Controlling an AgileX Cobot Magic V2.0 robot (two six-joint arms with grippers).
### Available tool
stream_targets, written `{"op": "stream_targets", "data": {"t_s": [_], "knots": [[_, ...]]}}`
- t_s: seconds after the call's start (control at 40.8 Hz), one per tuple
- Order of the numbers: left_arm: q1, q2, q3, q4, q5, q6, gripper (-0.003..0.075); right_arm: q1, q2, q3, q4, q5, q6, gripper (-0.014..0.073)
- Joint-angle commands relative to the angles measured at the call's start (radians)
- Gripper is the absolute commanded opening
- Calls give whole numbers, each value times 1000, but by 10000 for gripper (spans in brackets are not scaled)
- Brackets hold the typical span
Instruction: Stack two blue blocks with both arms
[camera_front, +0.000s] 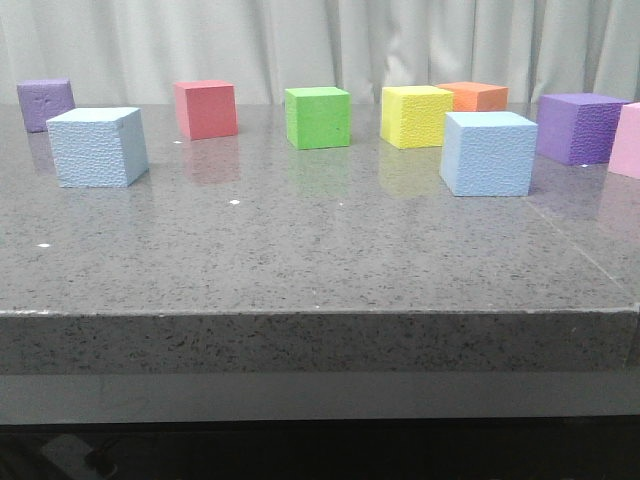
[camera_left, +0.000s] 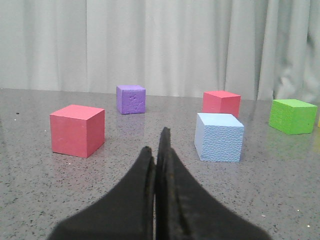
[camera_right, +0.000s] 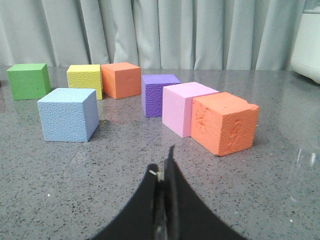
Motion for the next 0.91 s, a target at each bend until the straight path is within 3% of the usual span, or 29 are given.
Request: {"op": "stream_targets", "data": {"t_s": [0.0,0.883], "knots": [[1,-16,1,-6,-83,1,-20,2,-17,-5,-10,-85,-2,-119],[1,-16,1,-6,-128,1,-20,1,-17,-5,-11,-109,-2,-119]]}}
